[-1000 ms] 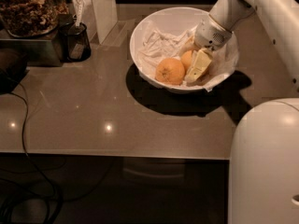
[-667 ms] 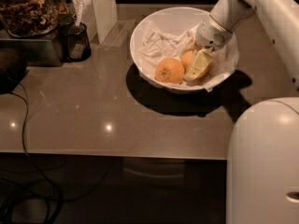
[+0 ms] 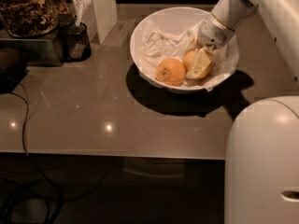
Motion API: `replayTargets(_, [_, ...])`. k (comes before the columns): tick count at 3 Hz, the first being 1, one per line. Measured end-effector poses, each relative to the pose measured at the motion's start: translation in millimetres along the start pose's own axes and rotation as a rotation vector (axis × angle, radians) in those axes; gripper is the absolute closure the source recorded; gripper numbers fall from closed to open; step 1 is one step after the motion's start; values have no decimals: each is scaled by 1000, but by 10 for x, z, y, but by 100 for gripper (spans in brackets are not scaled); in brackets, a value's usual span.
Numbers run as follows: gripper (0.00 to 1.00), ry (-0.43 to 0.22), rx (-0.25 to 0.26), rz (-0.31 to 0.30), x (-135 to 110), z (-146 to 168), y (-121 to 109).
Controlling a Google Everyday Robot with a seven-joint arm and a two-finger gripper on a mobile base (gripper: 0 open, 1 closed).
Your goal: Pick orange from white bowl
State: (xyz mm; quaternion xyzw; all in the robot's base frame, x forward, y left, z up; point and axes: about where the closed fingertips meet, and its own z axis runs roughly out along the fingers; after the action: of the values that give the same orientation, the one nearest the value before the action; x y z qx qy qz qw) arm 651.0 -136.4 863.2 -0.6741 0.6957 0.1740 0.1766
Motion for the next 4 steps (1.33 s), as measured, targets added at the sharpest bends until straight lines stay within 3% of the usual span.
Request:
replayTargets(1, [100,-142,136,-110,-381,-626,2])
replayTargets(2, [100,-224,236,-204,-738,-1193,160])
replayTargets(3, [100,-382,276,-111,-711,-1485,343])
replayTargets(4, [100,-527,278,92,-395,-1607,696])
